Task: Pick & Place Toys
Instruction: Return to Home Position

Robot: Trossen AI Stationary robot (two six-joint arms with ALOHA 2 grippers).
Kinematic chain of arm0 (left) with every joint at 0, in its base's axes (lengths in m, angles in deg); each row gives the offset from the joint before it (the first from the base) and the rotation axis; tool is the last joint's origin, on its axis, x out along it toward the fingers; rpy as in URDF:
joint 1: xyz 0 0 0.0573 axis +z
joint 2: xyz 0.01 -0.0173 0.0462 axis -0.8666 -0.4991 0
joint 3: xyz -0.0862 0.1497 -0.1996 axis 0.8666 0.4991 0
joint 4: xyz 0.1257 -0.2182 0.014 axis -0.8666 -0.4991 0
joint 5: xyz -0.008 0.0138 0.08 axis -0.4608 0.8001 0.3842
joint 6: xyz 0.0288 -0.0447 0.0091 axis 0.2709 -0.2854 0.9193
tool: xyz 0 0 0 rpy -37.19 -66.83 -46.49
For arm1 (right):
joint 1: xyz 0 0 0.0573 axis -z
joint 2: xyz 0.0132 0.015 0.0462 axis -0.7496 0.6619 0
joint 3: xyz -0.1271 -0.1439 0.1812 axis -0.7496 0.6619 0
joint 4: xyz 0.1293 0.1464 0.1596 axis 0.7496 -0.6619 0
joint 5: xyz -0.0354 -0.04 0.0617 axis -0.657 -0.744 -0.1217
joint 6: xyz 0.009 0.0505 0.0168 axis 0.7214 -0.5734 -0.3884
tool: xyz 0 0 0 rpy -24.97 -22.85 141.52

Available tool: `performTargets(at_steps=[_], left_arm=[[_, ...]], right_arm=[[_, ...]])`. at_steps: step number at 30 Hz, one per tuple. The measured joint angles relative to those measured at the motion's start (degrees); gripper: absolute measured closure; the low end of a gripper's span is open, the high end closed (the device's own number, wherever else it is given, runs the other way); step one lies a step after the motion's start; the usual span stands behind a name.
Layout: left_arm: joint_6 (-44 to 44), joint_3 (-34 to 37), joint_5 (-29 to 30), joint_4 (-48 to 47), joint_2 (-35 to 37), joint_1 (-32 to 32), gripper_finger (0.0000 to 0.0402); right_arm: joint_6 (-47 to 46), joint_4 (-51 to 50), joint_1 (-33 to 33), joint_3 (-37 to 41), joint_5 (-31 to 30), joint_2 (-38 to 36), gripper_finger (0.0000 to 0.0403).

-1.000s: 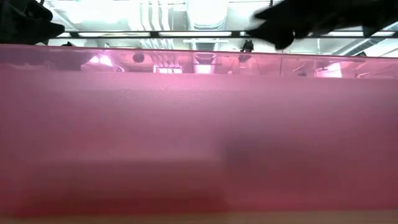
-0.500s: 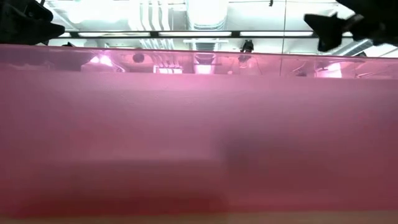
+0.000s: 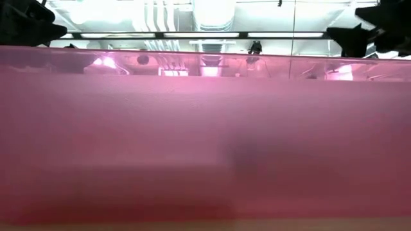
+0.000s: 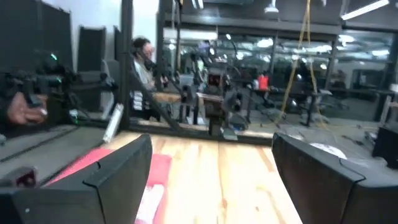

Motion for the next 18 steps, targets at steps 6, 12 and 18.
performTargets(at_steps=[6, 12, 18], left_arm=[[-0.6, 0.0, 0.0, 0.0, -0.9, 0.1, 0.0025], [-0.6, 0.0, 0.0, 0.0, -0.7, 0.1, 0.0025], [-0.9, 0.0, 0.1, 0.0, -0.8, 0.3, 0.0025]], right_arm=[[0.7, 0.3, 0.3, 1.0, -2.7, 0.4, 0.0073], [2.2, -1.5, 0.6, 2.1, -6.9, -0.1, 0.0073], [2.5, -3.8, 1.2, 2.1, -7.5, -0.1, 0.0073]])
